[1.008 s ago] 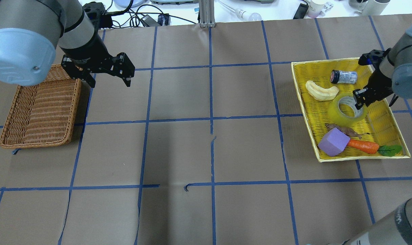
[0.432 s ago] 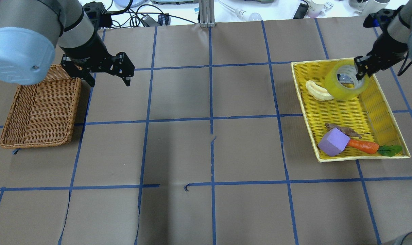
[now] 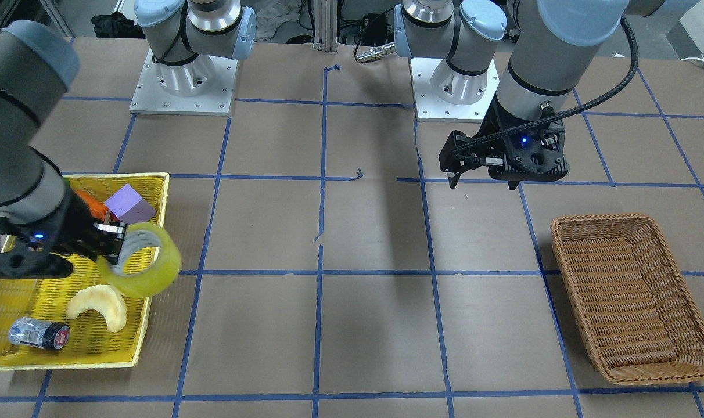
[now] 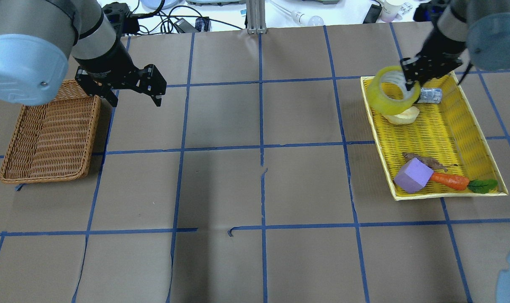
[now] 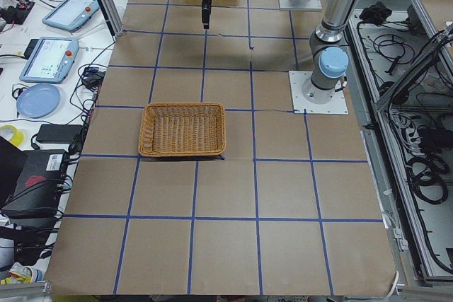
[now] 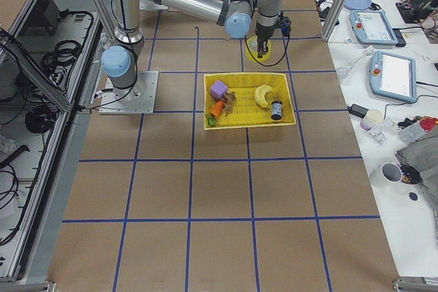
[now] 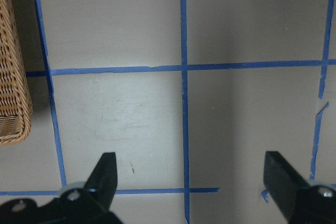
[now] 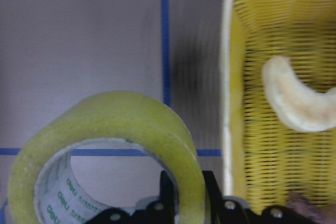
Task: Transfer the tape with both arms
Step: 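Carry the tape roll to the table center and release it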
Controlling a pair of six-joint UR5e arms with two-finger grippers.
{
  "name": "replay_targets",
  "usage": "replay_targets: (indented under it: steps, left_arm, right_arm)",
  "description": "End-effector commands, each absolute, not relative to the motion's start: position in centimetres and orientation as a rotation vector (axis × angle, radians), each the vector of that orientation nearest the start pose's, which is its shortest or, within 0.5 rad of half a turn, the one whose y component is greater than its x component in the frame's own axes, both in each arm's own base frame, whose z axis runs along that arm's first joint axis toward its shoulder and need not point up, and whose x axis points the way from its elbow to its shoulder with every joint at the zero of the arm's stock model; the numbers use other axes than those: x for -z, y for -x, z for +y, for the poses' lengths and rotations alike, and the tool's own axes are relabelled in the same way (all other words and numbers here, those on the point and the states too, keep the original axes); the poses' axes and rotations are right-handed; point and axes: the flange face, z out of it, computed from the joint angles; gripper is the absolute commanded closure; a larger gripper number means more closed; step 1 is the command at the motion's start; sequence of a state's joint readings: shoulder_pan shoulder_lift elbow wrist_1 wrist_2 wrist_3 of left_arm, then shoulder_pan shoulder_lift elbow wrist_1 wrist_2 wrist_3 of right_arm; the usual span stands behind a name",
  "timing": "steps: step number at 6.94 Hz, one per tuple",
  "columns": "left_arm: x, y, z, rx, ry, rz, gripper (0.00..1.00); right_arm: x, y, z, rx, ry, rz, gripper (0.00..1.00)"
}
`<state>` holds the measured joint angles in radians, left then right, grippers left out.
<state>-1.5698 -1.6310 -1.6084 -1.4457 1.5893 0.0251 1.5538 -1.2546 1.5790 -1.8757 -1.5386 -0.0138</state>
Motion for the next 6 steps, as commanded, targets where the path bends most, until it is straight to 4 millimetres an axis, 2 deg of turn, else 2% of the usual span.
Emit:
replay_targets:
  steps: [1,3,4,5,6]
  left_arm:
    - [-45.1,13.1,-51.9,0.038,-0.036,3.122,0.00]
    - [-45.1,13.1,-51.9,0.038,-0.036,3.122,0.00]
    - [-45.1,13.1,-51.9,0.038,-0.038,3.122,0.00]
    - [-45.1,13.1,-51.9,0.040,-0.038,3.124,0.00]
    - [-45.1,13.1,-51.9,0.038,-0.038,3.122,0.00]
  right_arm:
    - [-29.3,-24.7,-58.7,-0.070,-0.063,3.110,0.99]
    - [-25.0,-30.7,-58.1,-0.085,-0.145,3.060,0.99]
    - [-24.0,-31.9,-57.7,-0.099,-0.144,3.068,0.99]
    - [-23.6,-32.1,-57.7,-0.104,-0.140,3.073,0.99]
    - [-22.8,-32.0,-57.7,-0.116,-0.140,3.089,0.93]
